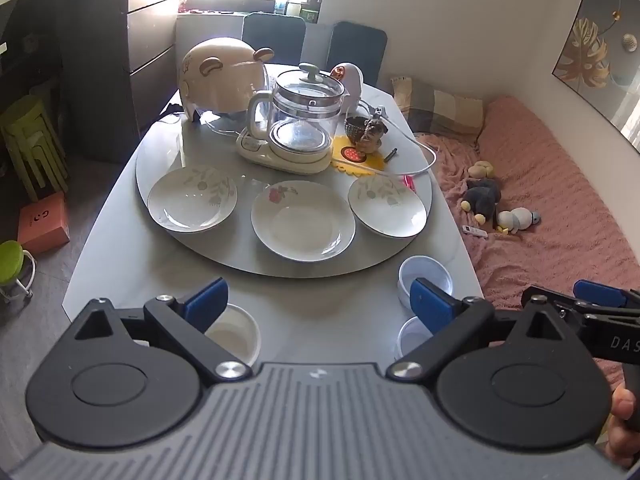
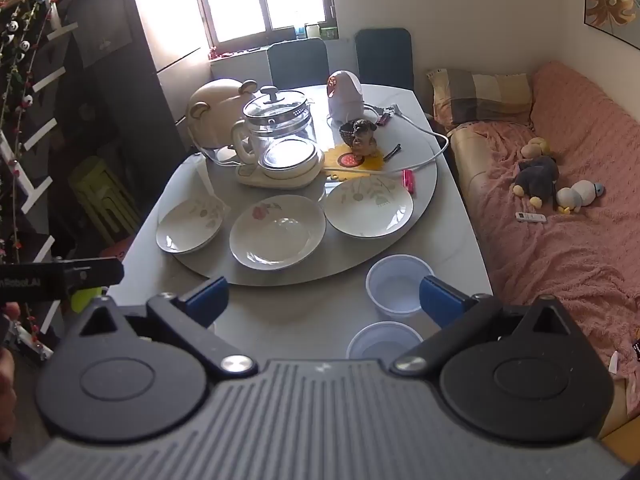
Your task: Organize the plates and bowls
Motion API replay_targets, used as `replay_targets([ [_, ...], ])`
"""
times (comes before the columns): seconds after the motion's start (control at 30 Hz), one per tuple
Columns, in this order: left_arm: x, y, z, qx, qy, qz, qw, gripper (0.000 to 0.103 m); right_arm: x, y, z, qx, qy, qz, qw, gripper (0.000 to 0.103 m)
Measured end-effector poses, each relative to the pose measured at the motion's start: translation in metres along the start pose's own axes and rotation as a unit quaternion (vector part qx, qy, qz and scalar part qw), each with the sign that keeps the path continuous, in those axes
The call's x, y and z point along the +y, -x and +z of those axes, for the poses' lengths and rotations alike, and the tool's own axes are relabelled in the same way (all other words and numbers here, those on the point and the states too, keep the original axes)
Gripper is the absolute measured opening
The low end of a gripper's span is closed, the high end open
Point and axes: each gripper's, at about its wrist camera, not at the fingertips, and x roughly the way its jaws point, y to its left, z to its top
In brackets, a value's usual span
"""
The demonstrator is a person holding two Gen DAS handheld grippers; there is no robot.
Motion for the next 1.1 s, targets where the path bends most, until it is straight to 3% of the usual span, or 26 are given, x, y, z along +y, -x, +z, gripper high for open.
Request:
replay_targets([
  [0.07,0.000,0.000,0.000,0.001,-0.001,0.001,1.0000,0.099,0.000,0.000,-0.002,-0.016,0.009,-0.010,1.000,0.103],
  [0.27,0.001,0.000,0.011,0.010,-0.002,0.002,0.9999,0.099,-0.002,0.001,0.001,-0.010,-0.014,-0.029,0.999,0.103],
  [0.9,-0.006,0.015,0.014,-0.008,-0.028,-0.007,0.9996,0.099,-0.001,0.006,-0.001,-0.028,-0.008,-0.026,0.999,0.103],
  [1.1,-0.001,0.018,0.015,-0.010,-0.010,-0.005,0.9999,0.099,0.000,0.008,0.004,-0.032,0.003,-0.031,0.999,0.103],
])
